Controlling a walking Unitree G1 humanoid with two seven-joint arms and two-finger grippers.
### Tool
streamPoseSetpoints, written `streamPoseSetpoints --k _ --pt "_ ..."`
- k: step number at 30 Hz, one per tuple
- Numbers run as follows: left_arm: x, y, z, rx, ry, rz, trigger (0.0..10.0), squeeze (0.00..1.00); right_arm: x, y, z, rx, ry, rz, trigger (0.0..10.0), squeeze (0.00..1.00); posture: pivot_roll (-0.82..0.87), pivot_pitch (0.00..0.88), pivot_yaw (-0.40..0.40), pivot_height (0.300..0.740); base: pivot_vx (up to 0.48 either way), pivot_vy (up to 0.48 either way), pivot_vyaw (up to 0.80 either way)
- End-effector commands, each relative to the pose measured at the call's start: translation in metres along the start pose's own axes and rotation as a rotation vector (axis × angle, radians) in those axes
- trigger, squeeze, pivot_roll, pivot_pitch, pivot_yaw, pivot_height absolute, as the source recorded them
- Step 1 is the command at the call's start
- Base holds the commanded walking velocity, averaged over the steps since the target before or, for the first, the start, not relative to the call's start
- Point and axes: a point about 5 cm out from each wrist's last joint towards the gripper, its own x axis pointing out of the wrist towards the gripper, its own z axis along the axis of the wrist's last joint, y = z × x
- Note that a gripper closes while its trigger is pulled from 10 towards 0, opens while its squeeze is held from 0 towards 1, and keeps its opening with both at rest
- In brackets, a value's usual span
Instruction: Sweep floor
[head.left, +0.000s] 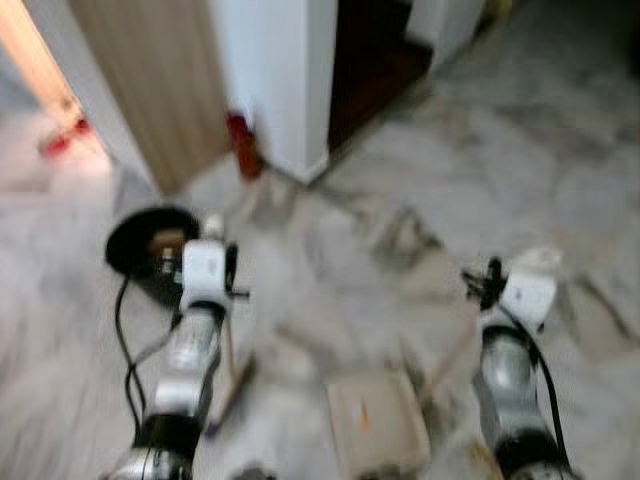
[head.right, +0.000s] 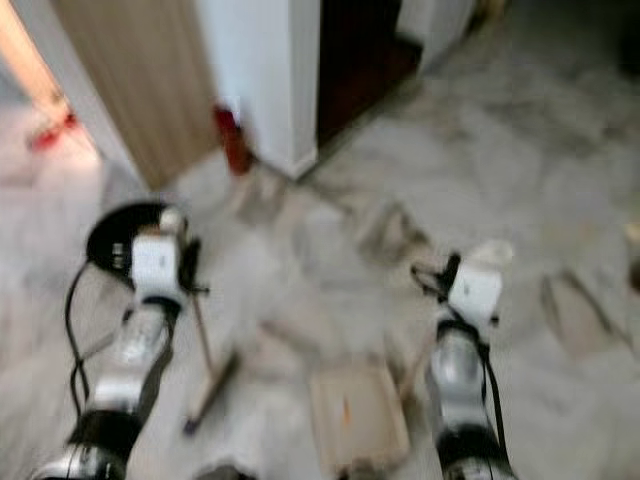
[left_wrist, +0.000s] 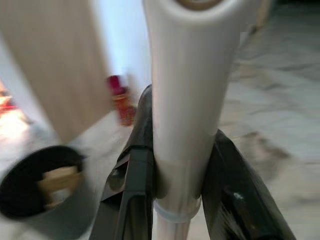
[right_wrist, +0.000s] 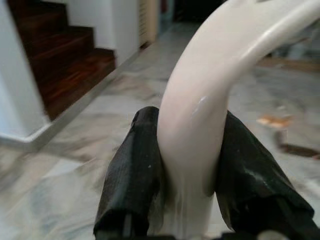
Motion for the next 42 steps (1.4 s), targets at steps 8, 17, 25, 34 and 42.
streamPoseSetpoints --k 8,17,25,34,42 --pt "0.0 0.003 0.002 0.008 -0.009 0.01 10.0 0.0 0.001 0.002 0.003 0.001 -0.014 0.007 10.0 0.0 0.03 0.172 -0.001 0.74 0.0 0.0 -0.8" --pt "-0.001 0.001 0.001 0.007 -0.008 0.015 10.0 0.0 0.002 0.001 0.003 -0.007 -0.016 0.011 10.0 0.0 0.01 0.171 -0.01 0.74 0.0 -0.221 -0.8" --pt "0.001 0.0 0.001 -0.002 -0.006 0.014 10.0 0.0 0.003 -0.001 0.004 -0.012 -0.022 0.008 10.0 0.0 -0.01 0.15 -0.011 0.74 0.0 0.0 -0.8" --pt "-0.002 0.001 -0.004 -0.012 0.003 0.016 10.0 0.0 0.0 0.004 0.001 -0.01 -0.011 0.023 10.0 0.0 -0.01 0.127 -0.012 0.74 0.0 0.0 -0.8" --pt "-0.005 0.011 -0.02 -0.023 0.064 0.056 10.0 0.0 -0.008 -0.002 -0.011 -0.034 0.028 0.023 10.0 0.0 -0.01 0.117 -0.01 0.74 0.0 0.0 -0.79"
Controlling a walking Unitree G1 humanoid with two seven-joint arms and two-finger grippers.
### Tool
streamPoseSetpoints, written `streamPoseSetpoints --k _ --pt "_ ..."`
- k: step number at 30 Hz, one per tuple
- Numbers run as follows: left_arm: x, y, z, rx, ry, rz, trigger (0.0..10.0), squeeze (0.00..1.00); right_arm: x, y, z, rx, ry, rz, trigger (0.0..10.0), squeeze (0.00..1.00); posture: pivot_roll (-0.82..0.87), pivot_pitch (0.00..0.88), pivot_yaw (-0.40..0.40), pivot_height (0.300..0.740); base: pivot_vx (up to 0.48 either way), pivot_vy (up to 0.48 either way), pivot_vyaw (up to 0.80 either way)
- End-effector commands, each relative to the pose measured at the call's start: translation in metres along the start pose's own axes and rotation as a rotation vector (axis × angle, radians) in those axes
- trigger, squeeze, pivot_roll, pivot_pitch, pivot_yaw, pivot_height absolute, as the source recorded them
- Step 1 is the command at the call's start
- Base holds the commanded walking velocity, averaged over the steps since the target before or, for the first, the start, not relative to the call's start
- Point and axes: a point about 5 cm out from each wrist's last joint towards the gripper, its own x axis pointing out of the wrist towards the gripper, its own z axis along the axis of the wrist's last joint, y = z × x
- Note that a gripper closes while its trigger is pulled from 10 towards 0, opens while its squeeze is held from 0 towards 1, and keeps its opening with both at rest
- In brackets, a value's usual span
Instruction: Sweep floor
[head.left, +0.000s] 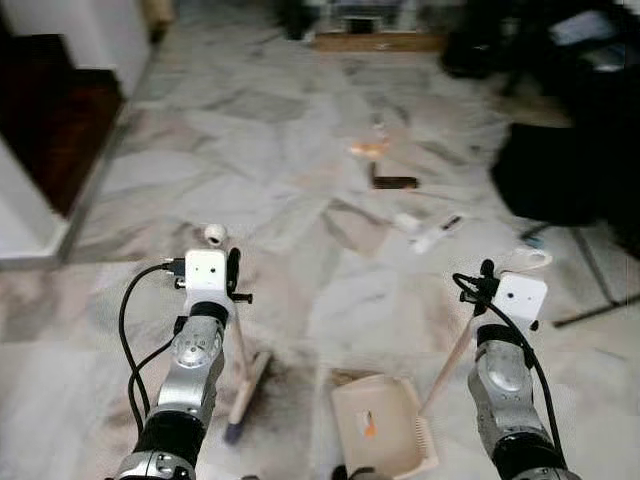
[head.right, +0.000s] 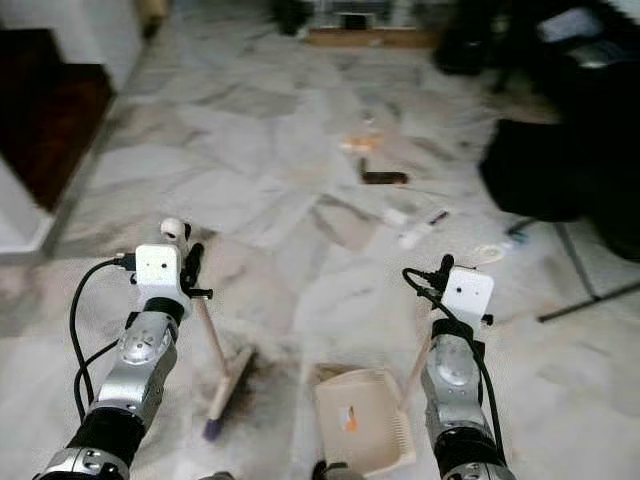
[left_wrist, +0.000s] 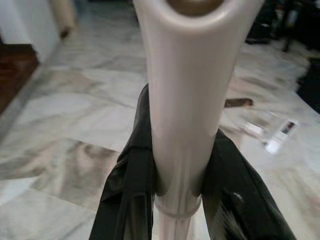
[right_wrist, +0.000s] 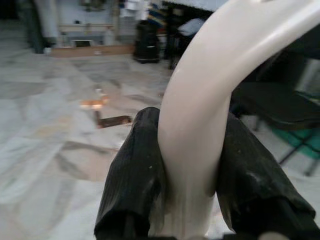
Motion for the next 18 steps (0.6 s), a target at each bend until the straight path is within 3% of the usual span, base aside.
streamPoseSetpoints --k 1,5,8,18 --pt "0.0 0.012 -0.002 0.011 0.008 0.04 10.0 0.0 -0.006 -0.009 -0.01 -0.011 0.027 -0.012 10.0 0.0 -0.01 0.12 -0.01 0.74 0.0 0.0 -0.79" --pt "0.001 0.019 0.0 0.021 0.001 0.054 10.0 0.0 -0.008 -0.016 -0.011 -0.012 0.03 -0.027 10.0 0.0 -0.01 0.13 -0.009 0.74 0.0 0.0 -0.79" --pt "0.003 0.021 0.002 0.018 -0.011 0.057 10.0 0.0 -0.008 -0.016 -0.01 -0.009 0.018 -0.026 10.0 0.0 -0.01 0.134 -0.005 0.74 0.0 0.0 0.0" --pt "0.014 0.009 0.016 -0.021 -0.055 0.025 10.0 0.0 -0.005 0.009 -0.001 0.046 -0.017 0.041 10.0 0.0 0.0 0.098 0.007 0.74 0.0 0.0 0.0"
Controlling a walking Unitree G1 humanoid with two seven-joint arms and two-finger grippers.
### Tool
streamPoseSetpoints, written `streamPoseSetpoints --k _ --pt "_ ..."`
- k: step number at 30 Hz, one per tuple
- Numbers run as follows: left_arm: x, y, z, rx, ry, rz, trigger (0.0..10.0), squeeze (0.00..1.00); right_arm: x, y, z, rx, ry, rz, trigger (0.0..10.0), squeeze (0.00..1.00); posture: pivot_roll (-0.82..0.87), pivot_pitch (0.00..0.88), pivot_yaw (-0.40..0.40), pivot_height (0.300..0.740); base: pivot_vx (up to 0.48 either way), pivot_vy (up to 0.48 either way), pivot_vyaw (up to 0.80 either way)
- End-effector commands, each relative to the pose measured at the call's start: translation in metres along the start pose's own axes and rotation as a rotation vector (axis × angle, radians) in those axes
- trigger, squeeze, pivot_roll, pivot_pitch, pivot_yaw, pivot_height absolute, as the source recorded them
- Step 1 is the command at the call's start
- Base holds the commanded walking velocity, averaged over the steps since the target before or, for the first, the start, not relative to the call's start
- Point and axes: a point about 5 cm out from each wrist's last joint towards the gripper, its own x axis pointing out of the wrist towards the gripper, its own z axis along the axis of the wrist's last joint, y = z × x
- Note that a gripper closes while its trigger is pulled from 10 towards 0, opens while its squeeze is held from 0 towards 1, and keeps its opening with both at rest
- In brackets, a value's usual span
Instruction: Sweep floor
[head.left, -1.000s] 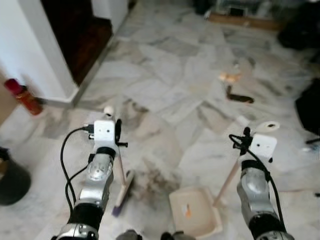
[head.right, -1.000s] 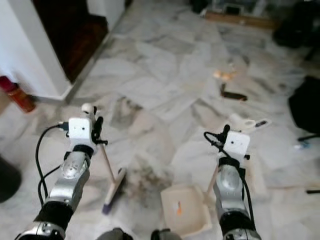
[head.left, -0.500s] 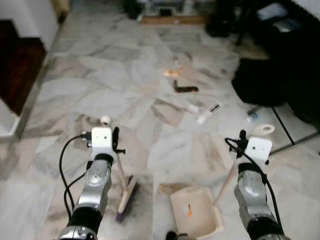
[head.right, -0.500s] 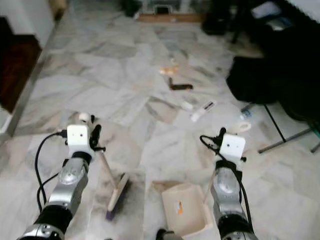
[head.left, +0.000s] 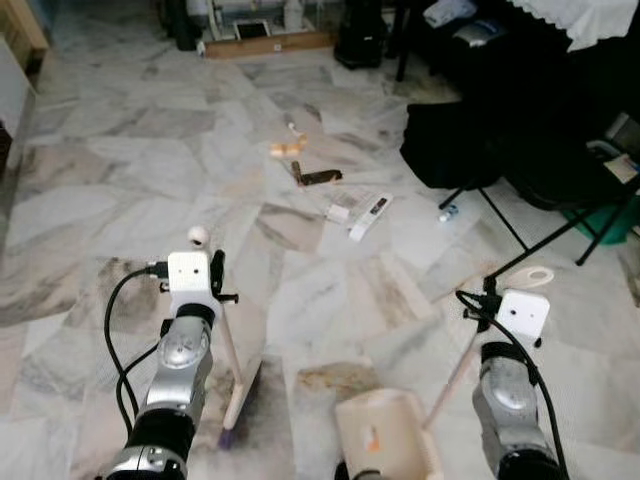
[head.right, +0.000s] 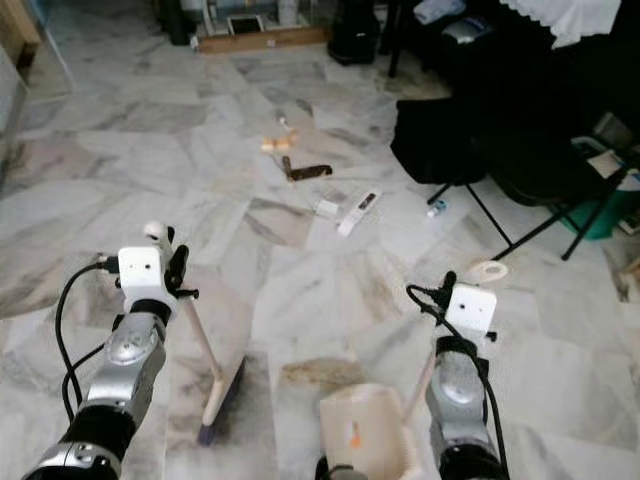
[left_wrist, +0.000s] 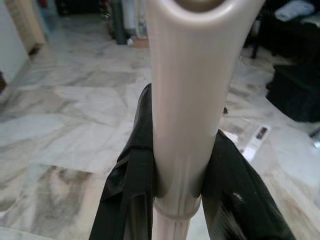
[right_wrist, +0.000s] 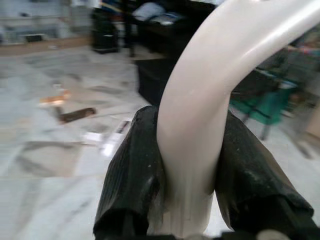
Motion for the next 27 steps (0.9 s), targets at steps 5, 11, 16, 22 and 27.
streamPoseSetpoints --k 5,11,16,22,27 --pt "0.006 -0.007 0.006 -0.017 -0.023 -0.029 10.0 0.0 0.007 0.005 0.014 0.004 -0.07 0.012 10.0 0.0 0.0 0.081 0.01 0.74 0.322 0.0 0.0" --pt "0.007 -0.009 0.008 -0.022 -0.03 -0.033 10.0 0.0 0.006 0.006 0.012 -0.01 -0.059 0.025 10.0 0.0 -0.01 0.067 0.007 0.74 0.376 0.0 0.0" --pt "0.007 -0.011 0.007 -0.026 -0.031 -0.039 10.0 0.0 0.006 0.006 0.013 0.004 -0.065 0.024 10.0 0.0 -0.02 0.049 0.008 0.74 0.376 0.0 0.0" --pt "0.009 -0.014 0.009 -0.032 -0.036 -0.05 10.0 0.0 0.007 0.009 0.015 0.017 -0.077 0.026 10.0 0.0 -0.02 0.031 0.011 0.74 0.375 0.0 0.0" --pt "0.009 -0.015 0.01 -0.033 -0.04 -0.056 10.0 0.0 0.007 0.01 0.018 0.024 -0.09 0.029 10.0 0.0 -0.03 0.029 0.012 0.74 0.377 0.0 0.0"
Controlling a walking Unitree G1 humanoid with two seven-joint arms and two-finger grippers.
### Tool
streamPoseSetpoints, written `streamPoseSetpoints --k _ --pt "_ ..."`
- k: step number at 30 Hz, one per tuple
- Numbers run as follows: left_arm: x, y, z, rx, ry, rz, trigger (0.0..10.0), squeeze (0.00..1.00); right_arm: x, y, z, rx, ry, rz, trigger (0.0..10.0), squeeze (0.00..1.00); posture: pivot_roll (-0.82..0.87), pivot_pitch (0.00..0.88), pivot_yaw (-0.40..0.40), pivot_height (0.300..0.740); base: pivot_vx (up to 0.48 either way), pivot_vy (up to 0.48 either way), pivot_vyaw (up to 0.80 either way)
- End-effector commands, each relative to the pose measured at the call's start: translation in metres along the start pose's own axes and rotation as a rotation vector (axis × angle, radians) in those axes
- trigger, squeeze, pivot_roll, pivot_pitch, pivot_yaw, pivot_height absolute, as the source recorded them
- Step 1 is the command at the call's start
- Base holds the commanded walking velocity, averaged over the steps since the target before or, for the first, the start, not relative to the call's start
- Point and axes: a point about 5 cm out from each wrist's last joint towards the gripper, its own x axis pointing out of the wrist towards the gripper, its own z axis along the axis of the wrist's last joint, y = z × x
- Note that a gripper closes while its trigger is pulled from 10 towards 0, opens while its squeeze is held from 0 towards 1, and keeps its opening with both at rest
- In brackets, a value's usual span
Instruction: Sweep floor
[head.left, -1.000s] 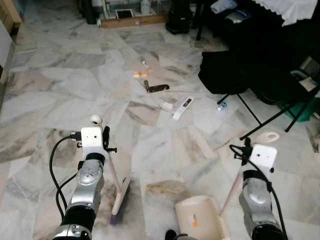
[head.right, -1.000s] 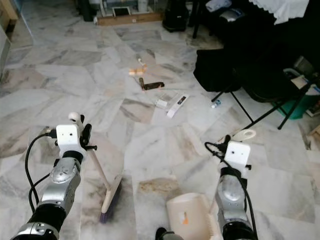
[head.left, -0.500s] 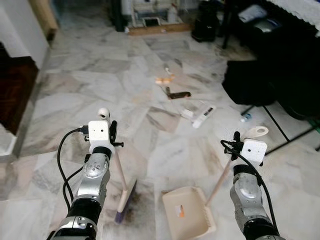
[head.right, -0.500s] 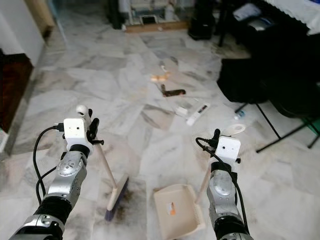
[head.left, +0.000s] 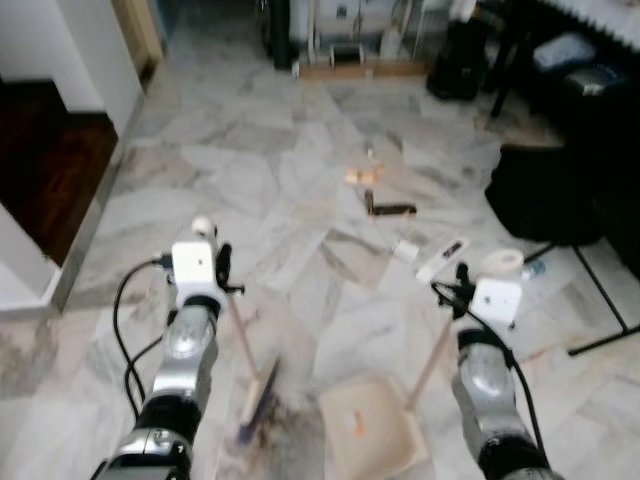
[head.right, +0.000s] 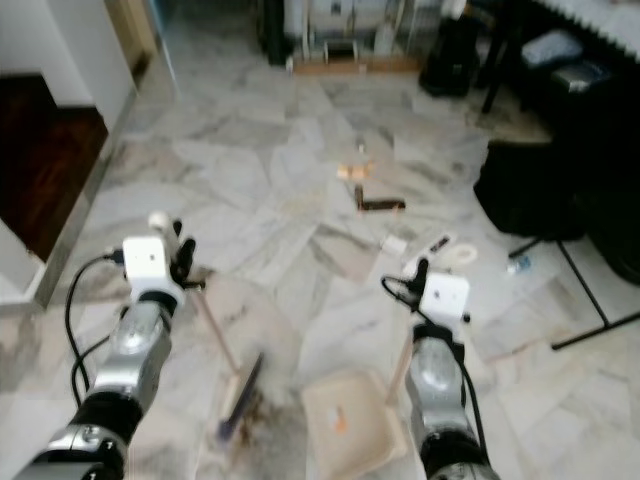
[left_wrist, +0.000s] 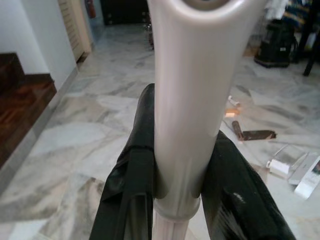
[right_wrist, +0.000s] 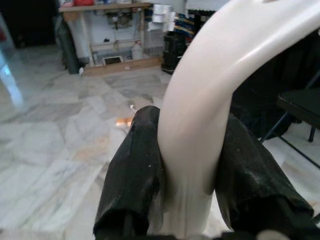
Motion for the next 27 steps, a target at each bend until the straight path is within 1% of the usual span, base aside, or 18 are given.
streamPoseSetpoints --k 1,7,10,17,27 --pt "0.0042 -0.0131 0.0101 -0.023 -0.05 -0.036 10.0 0.0 0.0035 -0.0092 0.008 -0.018 -0.045 -0.018 10.0 0.0 -0.03 0.027 0.013 0.74 0.375 0.0 0.0" --pt "0.0044 -0.0136 0.0099 -0.024 -0.05 -0.043 10.0 0.0 0.0038 -0.0084 0.0094 -0.018 -0.052 -0.017 10.0 0.0 -0.03 0.039 0.016 0.74 0.375 0.0 0.0" --pt "0.006 -0.0138 0.0116 -0.023 -0.053 -0.043 10.0 0.0 0.0053 -0.0076 0.0113 -0.015 -0.058 -0.017 10.0 0.0 -0.03 0.07 0.018 0.74 0.377 0.0 0.0" --pt "0.0073 -0.0132 0.0136 -0.023 -0.057 -0.039 10.0 0.0 0.0039 -0.0066 0.0118 -0.009 -0.065 -0.02 10.0 0.0 -0.03 0.103 0.022 0.74 0.375 0.0 0.0" --pt "0.0084 -0.0138 0.0148 -0.022 -0.059 -0.035 10.0 0.0 0.0044 -0.0051 0.0134 -0.005 -0.068 -0.018 10.0 0.0 -0.03 0.121 0.021 0.74 0.376 0.0 0.0"
